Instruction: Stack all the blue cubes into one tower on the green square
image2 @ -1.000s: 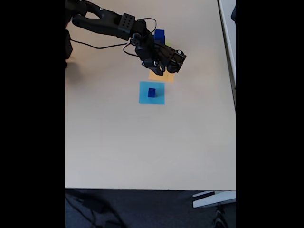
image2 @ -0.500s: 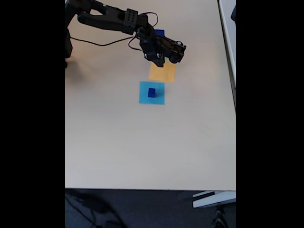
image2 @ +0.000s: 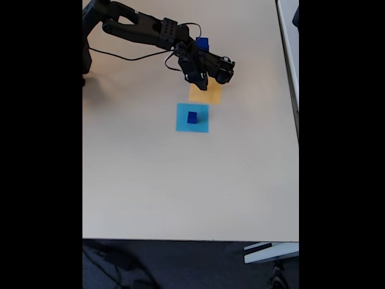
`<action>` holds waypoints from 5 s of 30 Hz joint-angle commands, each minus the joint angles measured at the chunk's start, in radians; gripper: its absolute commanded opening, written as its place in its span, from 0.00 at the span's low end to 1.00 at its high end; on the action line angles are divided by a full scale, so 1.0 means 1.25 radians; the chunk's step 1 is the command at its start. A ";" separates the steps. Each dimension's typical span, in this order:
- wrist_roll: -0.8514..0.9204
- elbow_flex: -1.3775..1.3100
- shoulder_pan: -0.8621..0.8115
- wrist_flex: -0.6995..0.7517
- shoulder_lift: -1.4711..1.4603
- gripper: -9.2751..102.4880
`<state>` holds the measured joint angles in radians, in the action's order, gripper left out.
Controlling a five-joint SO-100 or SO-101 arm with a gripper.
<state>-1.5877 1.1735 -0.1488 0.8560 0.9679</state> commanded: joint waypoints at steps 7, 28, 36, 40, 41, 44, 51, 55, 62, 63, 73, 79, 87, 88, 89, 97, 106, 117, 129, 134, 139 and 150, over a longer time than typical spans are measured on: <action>0.001 -0.052 -0.007 -0.023 0.002 0.12; 0.018 -0.064 -0.001 -0.059 0.047 0.20; 0.067 -0.101 -0.015 -0.065 0.085 0.22; 0.099 -0.045 -0.026 -0.060 0.145 0.24; 0.110 -0.027 -0.028 -0.059 0.157 0.24; 0.133 0.021 -0.040 -0.059 0.187 0.24; 0.207 0.104 -0.099 -0.060 0.253 0.25; 0.214 0.152 -0.134 -0.063 0.269 0.30; 0.243 0.217 -0.182 -0.097 0.269 0.30; 0.245 0.220 -0.185 -0.098 0.268 0.30; 0.260 0.220 -0.199 -0.101 0.225 0.29; 0.254 0.207 -0.188 -0.107 0.190 0.29; 0.249 0.202 -0.180 -0.107 0.158 0.30; 0.249 0.202 -0.180 -0.107 0.157 0.30; 0.249 0.202 -0.180 -0.107 0.153 0.29; 0.239 0.202 -0.175 -0.112 0.146 0.21; 0.239 0.202 -0.171 -0.113 0.145 0.17; 0.266 0.172 -0.161 -0.080 0.174 0.13; 0.160 -0.011 -0.086 0.161 0.322 0.13; 0.109 -0.042 -0.028 0.195 0.345 0.12; 0.022 -0.031 0.032 0.223 0.380 0.11; -0.006 -0.198 0.097 0.387 0.346 0.11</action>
<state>-1.5785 1.0354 -0.0445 1.3146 1.3744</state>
